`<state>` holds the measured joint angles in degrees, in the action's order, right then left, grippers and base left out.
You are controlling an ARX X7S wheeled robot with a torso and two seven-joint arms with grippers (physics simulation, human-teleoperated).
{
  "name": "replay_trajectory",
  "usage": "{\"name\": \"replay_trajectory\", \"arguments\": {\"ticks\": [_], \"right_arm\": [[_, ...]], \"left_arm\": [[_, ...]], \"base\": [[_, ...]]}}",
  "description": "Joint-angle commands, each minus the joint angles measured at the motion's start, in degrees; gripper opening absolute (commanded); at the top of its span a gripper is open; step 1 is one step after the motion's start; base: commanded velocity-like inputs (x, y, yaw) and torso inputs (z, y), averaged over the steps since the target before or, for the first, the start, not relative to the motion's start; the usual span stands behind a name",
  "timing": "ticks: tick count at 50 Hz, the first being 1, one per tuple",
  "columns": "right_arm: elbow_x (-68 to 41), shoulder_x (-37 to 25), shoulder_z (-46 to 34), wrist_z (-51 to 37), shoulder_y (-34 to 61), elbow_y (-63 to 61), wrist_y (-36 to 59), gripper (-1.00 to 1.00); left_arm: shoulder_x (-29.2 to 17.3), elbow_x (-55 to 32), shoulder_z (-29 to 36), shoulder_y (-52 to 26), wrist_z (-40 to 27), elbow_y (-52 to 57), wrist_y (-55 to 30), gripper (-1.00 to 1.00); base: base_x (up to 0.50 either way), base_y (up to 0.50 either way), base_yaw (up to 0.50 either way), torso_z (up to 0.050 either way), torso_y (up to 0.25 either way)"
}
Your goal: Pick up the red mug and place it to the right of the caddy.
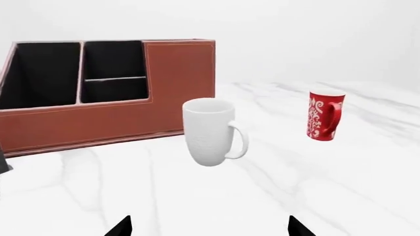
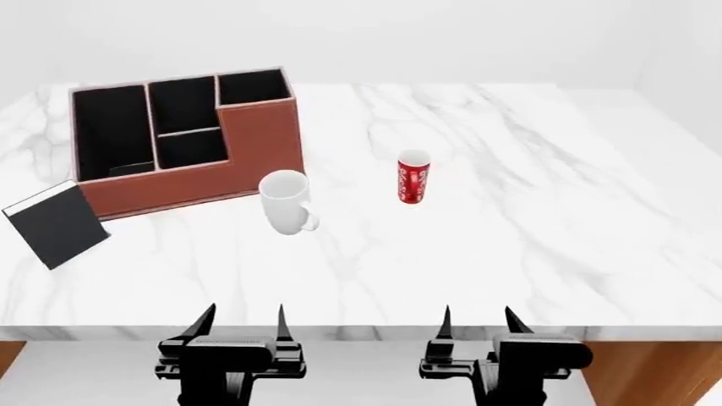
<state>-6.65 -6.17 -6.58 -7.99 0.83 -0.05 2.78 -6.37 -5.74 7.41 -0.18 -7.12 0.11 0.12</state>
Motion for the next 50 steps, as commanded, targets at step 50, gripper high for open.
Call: {"name": "replay_trajectory", "arguments": {"ticks": [50], "right_arm": [[-8.0, -3.5, 0.7, -6.3, 14.3, -18.9, 26.1, 1.00]], "left_arm": [[-6.0, -0.5, 0.7, -16.7, -4.2, 39.7, -45.2, 1.00]], "base": [[0.19, 0.00, 0.00, 0.000, 0.000]]}}
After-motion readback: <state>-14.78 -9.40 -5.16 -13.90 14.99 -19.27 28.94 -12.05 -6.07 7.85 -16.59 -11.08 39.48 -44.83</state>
